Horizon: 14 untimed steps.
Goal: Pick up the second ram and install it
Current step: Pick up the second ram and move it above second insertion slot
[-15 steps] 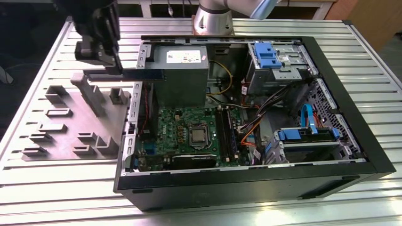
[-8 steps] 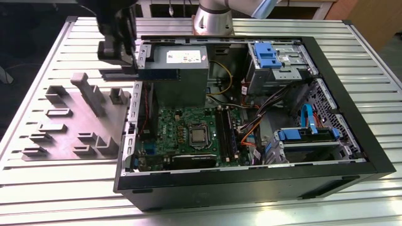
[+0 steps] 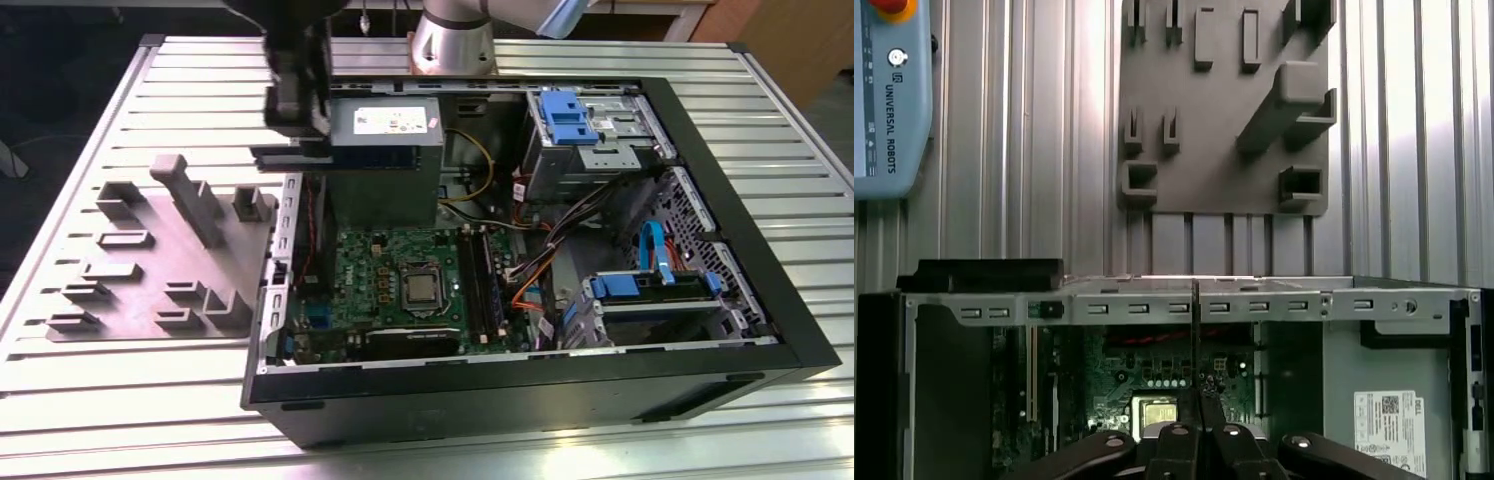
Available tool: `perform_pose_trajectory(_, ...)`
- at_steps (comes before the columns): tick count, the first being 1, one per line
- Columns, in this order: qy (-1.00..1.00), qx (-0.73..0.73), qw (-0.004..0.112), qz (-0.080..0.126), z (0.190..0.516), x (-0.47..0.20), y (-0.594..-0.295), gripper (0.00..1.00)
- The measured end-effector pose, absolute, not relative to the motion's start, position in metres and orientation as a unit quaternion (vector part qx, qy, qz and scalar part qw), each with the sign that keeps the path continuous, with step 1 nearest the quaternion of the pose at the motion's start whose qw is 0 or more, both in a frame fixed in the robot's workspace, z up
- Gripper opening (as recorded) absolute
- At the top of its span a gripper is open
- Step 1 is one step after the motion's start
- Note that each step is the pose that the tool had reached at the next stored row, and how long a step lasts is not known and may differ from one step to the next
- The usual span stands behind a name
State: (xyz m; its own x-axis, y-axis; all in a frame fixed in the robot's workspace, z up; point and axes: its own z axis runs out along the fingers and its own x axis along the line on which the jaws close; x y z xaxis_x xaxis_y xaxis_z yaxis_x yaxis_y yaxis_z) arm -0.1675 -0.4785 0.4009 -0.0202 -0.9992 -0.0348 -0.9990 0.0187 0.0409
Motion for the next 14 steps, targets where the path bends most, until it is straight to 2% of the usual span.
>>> perform_pose_trajectory(14,-0.714,0.700,0.003,-0.028,0.401,-0.105,-0.478,0.11)
